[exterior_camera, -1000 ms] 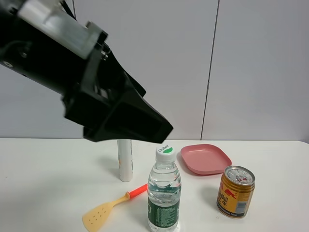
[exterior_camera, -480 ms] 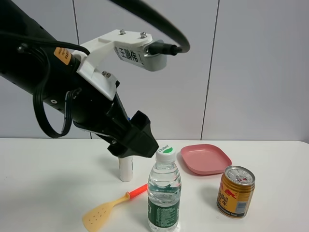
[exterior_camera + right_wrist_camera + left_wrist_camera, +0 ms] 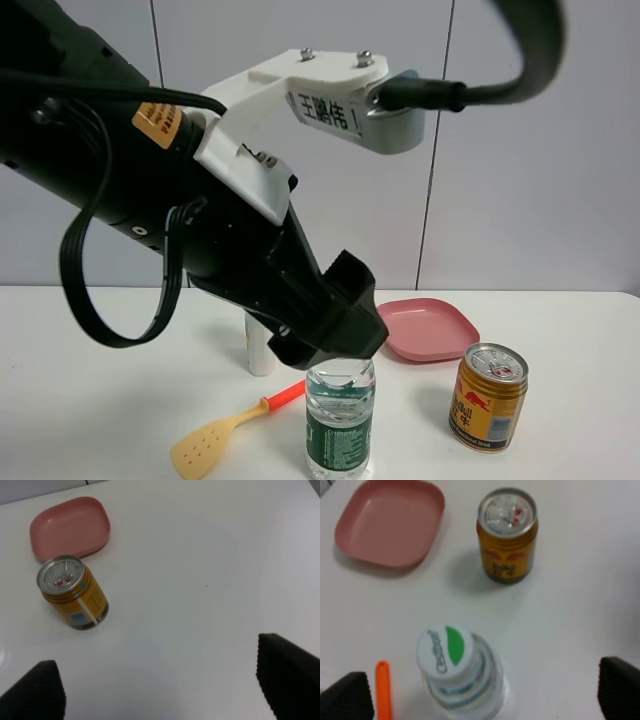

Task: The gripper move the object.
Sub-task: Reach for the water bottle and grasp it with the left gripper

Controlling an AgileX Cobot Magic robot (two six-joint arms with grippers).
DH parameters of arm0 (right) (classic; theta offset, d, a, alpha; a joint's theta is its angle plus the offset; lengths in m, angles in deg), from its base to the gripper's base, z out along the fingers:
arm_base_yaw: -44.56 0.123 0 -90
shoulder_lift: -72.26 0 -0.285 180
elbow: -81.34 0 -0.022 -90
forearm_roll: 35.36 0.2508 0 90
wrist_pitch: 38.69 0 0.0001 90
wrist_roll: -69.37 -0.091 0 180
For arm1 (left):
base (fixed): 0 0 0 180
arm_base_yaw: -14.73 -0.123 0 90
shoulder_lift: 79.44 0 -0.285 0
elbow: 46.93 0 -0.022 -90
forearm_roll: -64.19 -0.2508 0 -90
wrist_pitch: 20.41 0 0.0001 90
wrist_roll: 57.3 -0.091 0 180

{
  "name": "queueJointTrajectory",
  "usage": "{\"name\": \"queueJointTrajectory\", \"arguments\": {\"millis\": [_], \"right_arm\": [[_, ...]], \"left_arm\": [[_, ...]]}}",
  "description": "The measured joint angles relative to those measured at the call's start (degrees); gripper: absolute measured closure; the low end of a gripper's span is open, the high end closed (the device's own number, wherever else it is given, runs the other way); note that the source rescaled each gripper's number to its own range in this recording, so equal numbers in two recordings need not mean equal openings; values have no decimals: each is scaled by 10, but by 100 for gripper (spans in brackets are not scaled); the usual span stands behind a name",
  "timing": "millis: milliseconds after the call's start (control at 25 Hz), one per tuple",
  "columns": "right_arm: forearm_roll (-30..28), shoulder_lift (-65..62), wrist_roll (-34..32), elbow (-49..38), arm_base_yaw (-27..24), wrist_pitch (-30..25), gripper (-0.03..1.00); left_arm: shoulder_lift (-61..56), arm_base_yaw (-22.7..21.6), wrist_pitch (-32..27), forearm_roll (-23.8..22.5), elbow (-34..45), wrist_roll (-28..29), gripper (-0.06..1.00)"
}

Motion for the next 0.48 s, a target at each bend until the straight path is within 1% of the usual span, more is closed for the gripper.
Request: {"name": "queueJointTrajectory", "arguments": {"millis": [160, 240, 360, 480], "right_arm": [[0, 0, 0, 0, 0, 0, -3], [0, 0, 0, 0, 0, 0, -3], [0, 0, 0, 0, 0, 0, -3], [0, 0, 0, 0, 0, 0, -3]], "left_arm": [[5, 1, 89, -15, 18, 10, -6], [6, 1, 115, -33, 31, 32, -6], [7, 1, 145, -77, 58, 72, -6], [17, -8, 201, -100, 84, 109, -6]]}}
